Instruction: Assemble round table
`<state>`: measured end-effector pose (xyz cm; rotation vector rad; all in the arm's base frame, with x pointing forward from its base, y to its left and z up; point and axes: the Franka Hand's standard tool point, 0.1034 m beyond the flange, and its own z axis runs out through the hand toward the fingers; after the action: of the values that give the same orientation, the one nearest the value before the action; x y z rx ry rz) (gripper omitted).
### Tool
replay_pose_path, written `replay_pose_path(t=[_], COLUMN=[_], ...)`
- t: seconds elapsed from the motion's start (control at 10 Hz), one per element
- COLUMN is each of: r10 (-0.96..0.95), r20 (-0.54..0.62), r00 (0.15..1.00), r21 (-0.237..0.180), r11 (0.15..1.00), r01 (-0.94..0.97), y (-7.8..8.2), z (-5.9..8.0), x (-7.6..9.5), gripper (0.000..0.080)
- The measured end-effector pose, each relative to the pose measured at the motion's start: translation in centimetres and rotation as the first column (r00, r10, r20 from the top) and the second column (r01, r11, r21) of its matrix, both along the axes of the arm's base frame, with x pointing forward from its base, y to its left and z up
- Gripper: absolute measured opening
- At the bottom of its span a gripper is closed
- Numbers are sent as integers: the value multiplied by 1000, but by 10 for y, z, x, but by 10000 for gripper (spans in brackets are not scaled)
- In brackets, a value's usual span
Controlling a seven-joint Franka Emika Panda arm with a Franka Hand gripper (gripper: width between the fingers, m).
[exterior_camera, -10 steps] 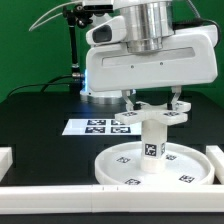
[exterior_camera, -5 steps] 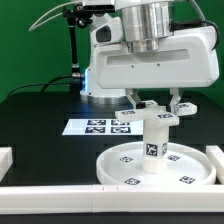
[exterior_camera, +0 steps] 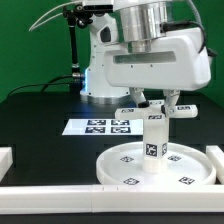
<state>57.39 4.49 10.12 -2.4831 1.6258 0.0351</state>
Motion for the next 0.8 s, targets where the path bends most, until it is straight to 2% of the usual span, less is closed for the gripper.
replay_pose_path(t=[0.1, 0.4, 0.8], r10=[-103, -227, -450], r20=[-13, -31, -70], r00=[995, 973, 890], r21=[6, 13, 22], r11=[995, 974, 891], r01=[104, 227, 453], y=[0, 0, 0], z=[0, 0, 0], x=[1, 1, 2], gripper=[445, 445, 445])
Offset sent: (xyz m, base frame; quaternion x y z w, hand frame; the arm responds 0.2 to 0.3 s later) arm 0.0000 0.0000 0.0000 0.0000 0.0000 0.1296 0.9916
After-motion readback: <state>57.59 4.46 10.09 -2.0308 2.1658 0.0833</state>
